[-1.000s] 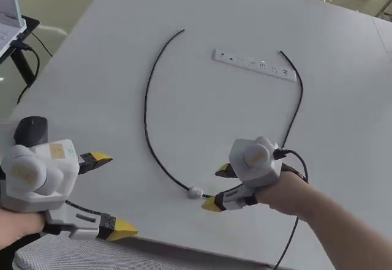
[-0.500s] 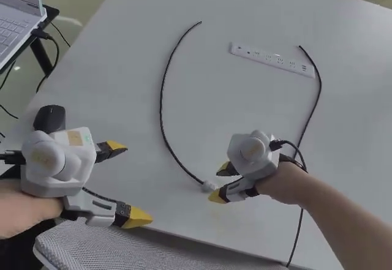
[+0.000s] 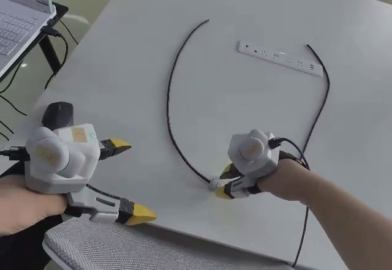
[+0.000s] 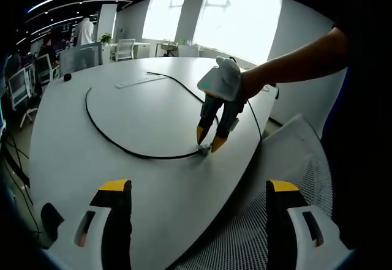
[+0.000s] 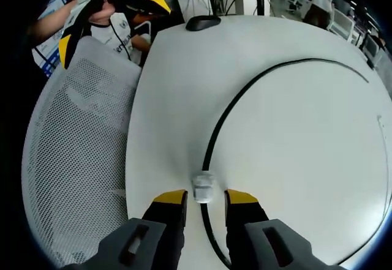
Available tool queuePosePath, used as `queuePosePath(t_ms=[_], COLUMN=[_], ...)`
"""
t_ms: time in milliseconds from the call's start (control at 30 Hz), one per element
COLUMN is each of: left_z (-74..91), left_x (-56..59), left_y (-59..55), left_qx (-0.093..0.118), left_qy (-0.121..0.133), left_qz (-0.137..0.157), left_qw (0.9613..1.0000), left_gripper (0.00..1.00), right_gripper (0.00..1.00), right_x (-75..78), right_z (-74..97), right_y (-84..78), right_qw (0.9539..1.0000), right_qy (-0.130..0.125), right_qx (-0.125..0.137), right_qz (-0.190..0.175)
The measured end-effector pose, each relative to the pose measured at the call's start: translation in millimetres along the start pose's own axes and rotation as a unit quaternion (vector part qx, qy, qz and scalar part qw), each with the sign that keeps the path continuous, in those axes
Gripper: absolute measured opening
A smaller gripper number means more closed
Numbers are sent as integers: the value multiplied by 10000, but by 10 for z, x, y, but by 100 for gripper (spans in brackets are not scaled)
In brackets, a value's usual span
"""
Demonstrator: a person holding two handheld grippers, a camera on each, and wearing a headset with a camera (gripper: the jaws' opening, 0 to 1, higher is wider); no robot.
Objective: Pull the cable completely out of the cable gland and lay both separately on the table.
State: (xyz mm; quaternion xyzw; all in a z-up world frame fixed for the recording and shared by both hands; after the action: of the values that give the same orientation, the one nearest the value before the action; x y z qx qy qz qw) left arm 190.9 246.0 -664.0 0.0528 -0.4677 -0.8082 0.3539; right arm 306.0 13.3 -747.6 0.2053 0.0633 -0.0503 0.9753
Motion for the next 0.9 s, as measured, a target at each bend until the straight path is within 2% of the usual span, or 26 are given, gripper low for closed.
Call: queuePosePath(t_ms=[333,533,733,900], left_z=[-30,-38,-40,-53], left_x=[5,6,22,24], left_y=[14,19,22,30], left_qx=[-13,-16,-9,-12], left_qy=[-52,-63,-87,-108], left_qz=[4,3,-1,-20], left_qw=[10000,10000,10000,9999], left_gripper=[90,89,89,89], right_gripper=[10,9,8,7], right_x=[-15,-10,-19,-20], right_z=[-18,-23,-16,41], right_y=[10,15,13,19], right_qw=[10000,9999,9999,10000], right_qy=[67,72,-33,-57], right_qx=[-36,-32,-55,22], right_qz=[42,-62,-80,-46])
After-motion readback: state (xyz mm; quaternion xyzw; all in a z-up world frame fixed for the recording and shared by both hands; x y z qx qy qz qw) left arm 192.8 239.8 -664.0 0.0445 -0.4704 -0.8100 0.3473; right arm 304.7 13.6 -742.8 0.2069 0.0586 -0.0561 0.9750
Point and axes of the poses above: the centre of the closed fingertips' face, and the gripper's own axes: z roughly backward along the fingers, x roughly to its right, y roughly out of its top, the point moved 9 cm from there along z, roughly backward along the fingers, and after that the axes turned 2 degrees about -y, right-handed, at the moved point
